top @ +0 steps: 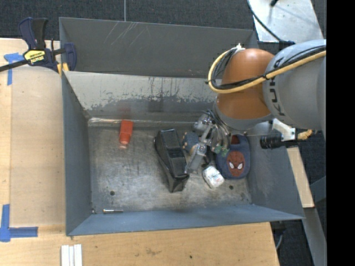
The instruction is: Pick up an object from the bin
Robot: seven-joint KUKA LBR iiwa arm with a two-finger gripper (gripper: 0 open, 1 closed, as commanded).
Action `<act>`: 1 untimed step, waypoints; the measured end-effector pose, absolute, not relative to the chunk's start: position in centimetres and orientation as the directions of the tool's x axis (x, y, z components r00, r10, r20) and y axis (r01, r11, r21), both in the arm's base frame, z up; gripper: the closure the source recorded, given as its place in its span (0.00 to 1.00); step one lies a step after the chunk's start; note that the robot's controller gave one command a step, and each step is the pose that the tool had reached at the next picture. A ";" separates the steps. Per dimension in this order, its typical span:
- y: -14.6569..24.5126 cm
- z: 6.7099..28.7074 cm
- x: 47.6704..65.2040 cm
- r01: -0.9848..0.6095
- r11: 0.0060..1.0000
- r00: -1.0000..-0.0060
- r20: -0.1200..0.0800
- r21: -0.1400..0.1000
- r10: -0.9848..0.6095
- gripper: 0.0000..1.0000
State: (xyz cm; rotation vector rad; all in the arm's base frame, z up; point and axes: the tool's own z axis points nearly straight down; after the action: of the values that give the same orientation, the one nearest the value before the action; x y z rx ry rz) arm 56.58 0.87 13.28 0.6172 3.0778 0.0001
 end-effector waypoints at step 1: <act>-2.5 11.1 59.3 0.473 0.881 -0.881 0.018 -0.011 0.473 0.00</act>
Offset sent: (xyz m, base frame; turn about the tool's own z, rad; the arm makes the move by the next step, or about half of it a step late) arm 0.0383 -0.0437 -0.0488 0.1293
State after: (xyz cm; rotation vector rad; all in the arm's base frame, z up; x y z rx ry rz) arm 59.27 -2.55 11.13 0.7717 3.0661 -0.0092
